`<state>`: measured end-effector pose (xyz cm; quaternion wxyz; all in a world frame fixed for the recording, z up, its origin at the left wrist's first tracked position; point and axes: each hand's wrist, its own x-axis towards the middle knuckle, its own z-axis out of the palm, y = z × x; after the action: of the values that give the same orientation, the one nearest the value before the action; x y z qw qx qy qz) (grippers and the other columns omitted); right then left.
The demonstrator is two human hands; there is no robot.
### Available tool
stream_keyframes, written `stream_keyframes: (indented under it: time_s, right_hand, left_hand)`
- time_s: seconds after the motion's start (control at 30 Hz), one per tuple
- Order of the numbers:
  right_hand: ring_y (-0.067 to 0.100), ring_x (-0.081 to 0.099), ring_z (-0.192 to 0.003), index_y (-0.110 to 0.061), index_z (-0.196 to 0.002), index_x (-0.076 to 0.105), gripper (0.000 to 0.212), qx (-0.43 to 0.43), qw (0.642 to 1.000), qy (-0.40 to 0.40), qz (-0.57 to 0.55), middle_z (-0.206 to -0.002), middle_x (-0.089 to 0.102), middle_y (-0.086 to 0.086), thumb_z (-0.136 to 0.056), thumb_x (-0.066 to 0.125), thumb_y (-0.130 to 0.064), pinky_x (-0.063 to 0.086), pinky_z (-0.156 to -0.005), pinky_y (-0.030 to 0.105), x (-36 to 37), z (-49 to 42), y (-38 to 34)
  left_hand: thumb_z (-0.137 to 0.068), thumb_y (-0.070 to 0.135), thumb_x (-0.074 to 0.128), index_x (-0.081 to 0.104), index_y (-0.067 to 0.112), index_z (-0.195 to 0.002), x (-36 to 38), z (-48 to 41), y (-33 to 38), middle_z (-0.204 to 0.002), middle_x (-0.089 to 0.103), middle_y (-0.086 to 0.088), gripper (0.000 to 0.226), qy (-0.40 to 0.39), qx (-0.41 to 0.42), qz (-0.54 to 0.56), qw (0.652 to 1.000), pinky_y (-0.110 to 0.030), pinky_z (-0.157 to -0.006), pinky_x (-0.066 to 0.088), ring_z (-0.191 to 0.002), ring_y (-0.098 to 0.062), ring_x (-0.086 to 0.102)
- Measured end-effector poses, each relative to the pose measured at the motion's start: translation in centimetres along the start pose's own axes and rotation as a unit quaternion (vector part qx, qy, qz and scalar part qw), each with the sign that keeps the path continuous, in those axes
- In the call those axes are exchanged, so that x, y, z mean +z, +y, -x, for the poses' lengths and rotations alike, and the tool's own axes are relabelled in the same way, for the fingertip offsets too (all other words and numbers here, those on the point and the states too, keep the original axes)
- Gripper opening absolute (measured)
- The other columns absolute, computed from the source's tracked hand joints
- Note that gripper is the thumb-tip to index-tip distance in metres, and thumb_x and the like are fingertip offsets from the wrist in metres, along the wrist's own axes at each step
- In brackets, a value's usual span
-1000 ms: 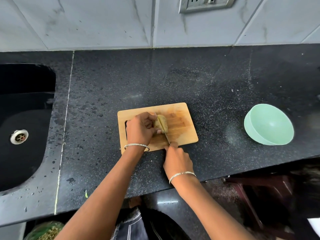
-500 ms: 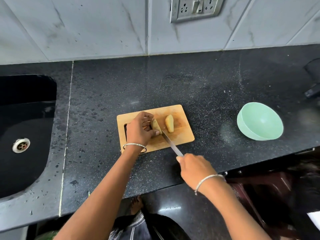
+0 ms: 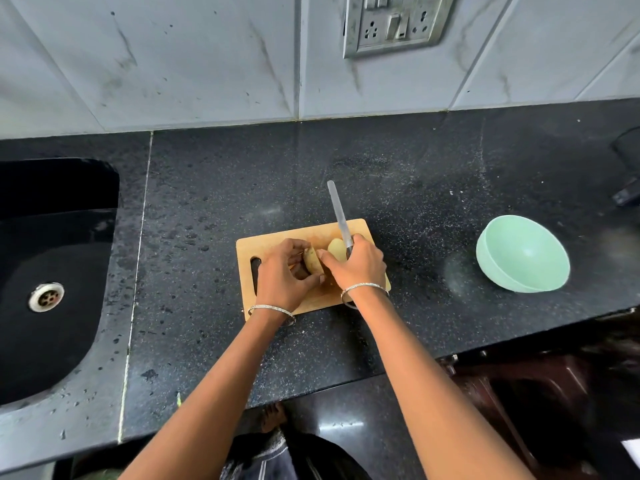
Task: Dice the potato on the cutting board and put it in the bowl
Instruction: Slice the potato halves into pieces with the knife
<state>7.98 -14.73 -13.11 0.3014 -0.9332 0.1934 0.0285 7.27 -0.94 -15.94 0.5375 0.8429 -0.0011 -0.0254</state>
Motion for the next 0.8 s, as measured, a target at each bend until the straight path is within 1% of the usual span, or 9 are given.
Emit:
stream_keyframes:
  time_s: [0.1,0.2,0.27,0.37,0.43,0.53,0.63,0.7,0.8]
  right_hand:
    - [0.028,0.059,-0.093,-0.02,-0.089,0.05,0.038,0.007,1.0,-0.009,0.011,-0.098,0.062,0.004,-0.075,0.072,-0.048,0.034,-0.066,0.03,0.2,-0.6,-0.2]
    - [0.028,0.056,-0.086,-0.018,-0.084,0.051,0.036,0.014,1.0,0.0,-0.018,-0.087,0.06,0.001,-0.071,0.074,-0.042,0.037,-0.065,0.031,-0.4,-1.1,-0.1]
    - [0.025,0.053,-0.077,-0.017,-0.083,0.05,0.039,0.019,0.997,0.035,-0.068,-0.082,0.059,-0.001,-0.068,0.077,-0.042,0.036,-0.062,0.031,-1.0,-1.4,0.0]
    - [0.017,0.052,-0.065,-0.016,-0.083,0.05,0.047,0.005,0.988,0.105,-0.114,-0.07,0.055,-0.005,-0.064,0.081,-0.046,0.033,-0.052,0.031,-1.6,-1.9,0.3]
    - [0.019,0.054,-0.064,-0.015,-0.085,0.048,0.053,0.006,0.984,0.135,-0.12,-0.07,0.056,-0.004,-0.064,0.081,-0.05,0.036,-0.052,0.031,-1.5,-1.9,0.7]
    - [0.025,0.056,-0.069,-0.019,-0.09,0.044,0.056,0.011,0.984,0.137,-0.112,-0.072,0.057,-0.005,-0.066,0.081,-0.052,0.037,-0.057,0.034,-0.9,-1.2,1.9]
    - [0.028,0.058,-0.071,-0.021,-0.092,0.043,0.05,0.006,0.991,0.113,-0.065,-0.07,0.056,-0.006,-0.071,0.08,-0.047,0.035,-0.058,0.033,-0.3,-0.4,3.2]
    - [0.03,0.061,-0.076,-0.021,-0.094,0.043,0.045,-0.014,0.995,0.1,-0.022,-0.074,0.059,-0.003,-0.076,0.077,-0.045,0.035,-0.058,0.033,-0.1,-0.2,3.6]
    - [0.029,0.06,-0.075,-0.02,-0.094,0.044,0.039,-0.039,0.994,0.104,0.007,-0.077,0.059,0.0,-0.083,0.068,-0.049,0.033,-0.057,0.033,-0.1,-0.2,3.3]
  left_hand:
    - [-0.057,0.017,0.092,0.059,0.021,-0.113,0.2,0.1,-0.1,-0.104,0.066,0.012,0.065,0.002,0.003,-0.014,1.0,-0.012,-0.086,0.05,-0.097,-0.001,0.062]
    - [-0.057,0.02,0.091,0.058,0.025,-0.112,0.4,0.1,-0.1,-0.102,0.065,0.016,0.064,0.01,0.006,-0.031,0.999,-0.02,-0.087,0.052,-0.096,0.0,0.06]
    - [-0.059,0.021,0.09,0.058,0.027,-0.112,0.4,0.2,-0.1,-0.1,0.064,0.019,0.063,0.013,0.007,-0.039,0.999,-0.026,-0.086,0.053,-0.092,0.004,0.059]
    - [-0.06,0.024,0.088,0.058,0.027,-0.114,0.3,0.3,-0.1,-0.098,0.063,0.02,0.062,0.013,0.008,-0.049,0.999,-0.026,-0.085,0.054,-0.089,0.007,0.058]
    - [-0.06,0.026,0.088,0.058,0.026,-0.115,0.2,0.3,0.0,-0.099,0.064,0.018,0.063,0.013,0.01,-0.061,0.998,-0.027,-0.084,0.054,-0.09,0.002,0.06]
    - [-0.061,0.028,0.085,0.06,0.027,-0.116,0.0,0.0,0.3,-0.104,0.064,0.011,0.061,0.014,0.025,-0.098,0.995,-0.028,-0.084,0.052,-0.093,-0.007,0.061]
    - [-0.064,0.026,0.084,0.063,0.023,-0.116,-0.1,-0.4,0.2,-0.111,0.059,0.004,0.056,-0.004,0.037,-0.148,0.988,-0.027,-0.087,0.047,-0.099,-0.014,0.057]
    - [-0.068,0.021,0.081,0.069,0.02,-0.111,-0.1,-0.7,0.2,-0.107,0.061,0.002,0.044,-0.009,0.047,-0.172,0.984,-0.026,-0.086,0.044,-0.098,-0.017,0.057]
    - [-0.072,0.018,0.077,0.071,0.018,-0.107,0.2,-1.0,0.2,-0.103,0.063,0.0,0.035,-0.023,0.056,-0.193,0.979,-0.031,-0.087,0.045,-0.097,-0.021,0.057]
